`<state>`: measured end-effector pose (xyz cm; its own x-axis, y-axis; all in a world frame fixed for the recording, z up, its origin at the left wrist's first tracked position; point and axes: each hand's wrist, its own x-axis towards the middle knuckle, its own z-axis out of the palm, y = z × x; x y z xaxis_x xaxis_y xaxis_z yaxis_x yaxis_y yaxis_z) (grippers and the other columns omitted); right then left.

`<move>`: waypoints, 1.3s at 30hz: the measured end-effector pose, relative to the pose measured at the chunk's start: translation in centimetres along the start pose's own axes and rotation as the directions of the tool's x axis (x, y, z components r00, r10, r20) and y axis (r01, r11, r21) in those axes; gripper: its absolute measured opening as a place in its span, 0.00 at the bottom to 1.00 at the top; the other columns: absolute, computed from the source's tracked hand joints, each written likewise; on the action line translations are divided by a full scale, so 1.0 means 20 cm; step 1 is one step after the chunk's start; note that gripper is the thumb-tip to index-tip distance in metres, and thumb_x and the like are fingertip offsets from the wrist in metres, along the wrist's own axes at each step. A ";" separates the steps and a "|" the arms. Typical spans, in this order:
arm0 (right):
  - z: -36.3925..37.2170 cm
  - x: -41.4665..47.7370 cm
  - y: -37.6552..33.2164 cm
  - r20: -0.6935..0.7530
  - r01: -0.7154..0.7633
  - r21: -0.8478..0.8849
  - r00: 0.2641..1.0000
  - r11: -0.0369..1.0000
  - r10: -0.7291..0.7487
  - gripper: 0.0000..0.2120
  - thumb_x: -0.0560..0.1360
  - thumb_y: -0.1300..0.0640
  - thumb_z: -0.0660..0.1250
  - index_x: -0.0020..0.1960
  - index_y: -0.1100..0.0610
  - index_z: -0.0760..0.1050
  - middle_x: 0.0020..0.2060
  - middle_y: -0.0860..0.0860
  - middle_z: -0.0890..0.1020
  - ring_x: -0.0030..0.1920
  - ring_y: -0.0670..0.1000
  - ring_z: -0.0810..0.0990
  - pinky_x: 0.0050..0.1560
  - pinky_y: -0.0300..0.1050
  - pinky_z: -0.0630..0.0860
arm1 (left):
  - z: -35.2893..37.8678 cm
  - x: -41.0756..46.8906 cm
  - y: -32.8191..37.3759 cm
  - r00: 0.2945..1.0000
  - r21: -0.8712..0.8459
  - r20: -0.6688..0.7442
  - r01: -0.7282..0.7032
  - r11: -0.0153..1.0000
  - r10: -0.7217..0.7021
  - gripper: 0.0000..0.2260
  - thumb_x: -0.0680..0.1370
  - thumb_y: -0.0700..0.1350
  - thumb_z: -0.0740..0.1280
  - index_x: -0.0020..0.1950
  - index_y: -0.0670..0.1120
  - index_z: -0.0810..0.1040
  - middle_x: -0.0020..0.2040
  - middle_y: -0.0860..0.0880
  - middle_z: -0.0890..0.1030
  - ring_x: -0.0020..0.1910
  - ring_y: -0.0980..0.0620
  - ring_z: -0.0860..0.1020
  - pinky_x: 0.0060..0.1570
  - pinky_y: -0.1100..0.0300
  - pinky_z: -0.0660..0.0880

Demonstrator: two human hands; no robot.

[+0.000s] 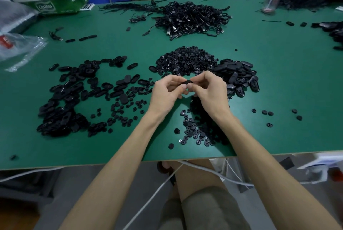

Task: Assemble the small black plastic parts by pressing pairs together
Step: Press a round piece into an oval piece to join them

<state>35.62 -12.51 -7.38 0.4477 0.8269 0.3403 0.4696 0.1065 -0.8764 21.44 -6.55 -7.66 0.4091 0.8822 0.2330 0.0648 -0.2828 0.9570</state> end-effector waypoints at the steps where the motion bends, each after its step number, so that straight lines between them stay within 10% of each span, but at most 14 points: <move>1: 0.00 0.00 0.00 0.004 0.005 0.007 1.000 1.000 -0.005 0.06 0.74 0.62 0.77 0.48 0.58 0.81 0.38 0.43 0.83 0.38 0.39 0.82 0.45 0.42 0.82 | 0.00 0.00 0.00 1.000 -0.002 -0.003 0.001 1.000 -0.001 0.05 0.79 0.34 0.71 0.55 0.40 0.82 0.46 0.43 0.86 0.42 0.52 0.85 0.44 0.57 0.81; 7: 0.00 0.00 -0.01 0.026 0.007 0.054 1.000 0.999 -0.009 0.03 0.77 0.64 0.73 0.49 0.59 0.80 0.40 0.49 0.86 0.42 0.48 0.85 0.48 0.54 0.84 | -0.01 0.00 -0.01 1.000 -0.031 -0.025 0.011 0.999 -0.012 0.05 0.79 0.37 0.73 0.55 0.42 0.83 0.45 0.46 0.87 0.44 0.50 0.86 0.42 0.60 0.79; 39: 0.00 -0.03 -0.07 0.088 0.098 -0.059 0.992 0.993 -0.093 0.09 0.77 0.68 0.69 0.49 0.57 0.85 0.42 0.50 0.86 0.42 0.48 0.84 0.48 0.46 0.82 | 0.02 0.01 0.02 0.997 0.046 -0.069 0.029 0.999 -0.026 0.09 0.78 0.29 0.67 0.57 0.35 0.82 0.52 0.40 0.85 0.52 0.42 0.85 0.53 0.55 0.83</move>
<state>34.70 -13.02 -6.44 0.3332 0.8590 0.3886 0.5554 0.1542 -0.8171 21.88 -6.65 -7.33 0.3433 0.9132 0.2195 0.1182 -0.2739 0.9545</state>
